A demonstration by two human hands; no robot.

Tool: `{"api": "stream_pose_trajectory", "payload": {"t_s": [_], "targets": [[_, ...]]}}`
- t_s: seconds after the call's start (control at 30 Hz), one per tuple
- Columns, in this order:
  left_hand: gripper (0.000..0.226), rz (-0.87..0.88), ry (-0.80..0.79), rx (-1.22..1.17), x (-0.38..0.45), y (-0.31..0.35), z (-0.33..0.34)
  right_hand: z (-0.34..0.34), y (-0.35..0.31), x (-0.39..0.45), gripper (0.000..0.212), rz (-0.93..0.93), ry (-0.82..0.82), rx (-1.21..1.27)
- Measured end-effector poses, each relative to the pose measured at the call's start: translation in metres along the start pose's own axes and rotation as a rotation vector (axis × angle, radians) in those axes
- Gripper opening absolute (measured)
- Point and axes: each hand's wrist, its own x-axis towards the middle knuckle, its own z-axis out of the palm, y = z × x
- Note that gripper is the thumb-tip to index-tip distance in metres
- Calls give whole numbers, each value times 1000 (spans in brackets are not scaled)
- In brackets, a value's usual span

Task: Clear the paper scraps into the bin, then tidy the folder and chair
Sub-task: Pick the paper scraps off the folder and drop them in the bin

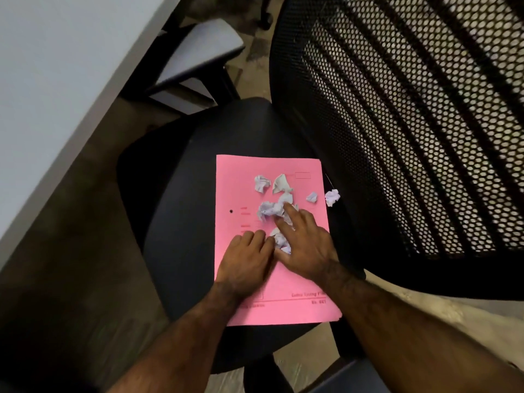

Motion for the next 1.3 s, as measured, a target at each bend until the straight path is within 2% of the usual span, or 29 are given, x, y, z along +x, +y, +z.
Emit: {"api": "stream_pose_trajectory", "payload": {"t_s": [0.1,0.2,0.27,0.37,0.63,0.7,0.8,0.97,1.2,1.3], "targets": [[20,40,-15,15,12,-12,-6,2,6,0,48,-40,66,5],[18,-9,-72,-20,18,-26,-9,8,13,-6,35,-46,122,-34],[26,-76,-77,-85,21,-31,-9,11,14,-7,26,-48,157,-68],[45,-178,25,-202,35,-33,-18,13,14,-5,24,-51,200,-69],[44,-21,167,-168,68,-48,-30,16,14,-6,16,-63,311,4],[54,-31,83,-87,69,-46,-28,16,13,-6,16,-50,327,12],[68,-79,-80,62,64,-34,-15,18,11,-8,30,5,318,-28],[36,-48,-66,99,51,-15,-5,18,6,-10,27,114,261,-24],[21,-162,-222,-65,44,0,-5,9,-1,-13,16,94,175,105],[13,-178,-239,-94,29,2,-11,2,-7,-19,12,218,157,235]]}}
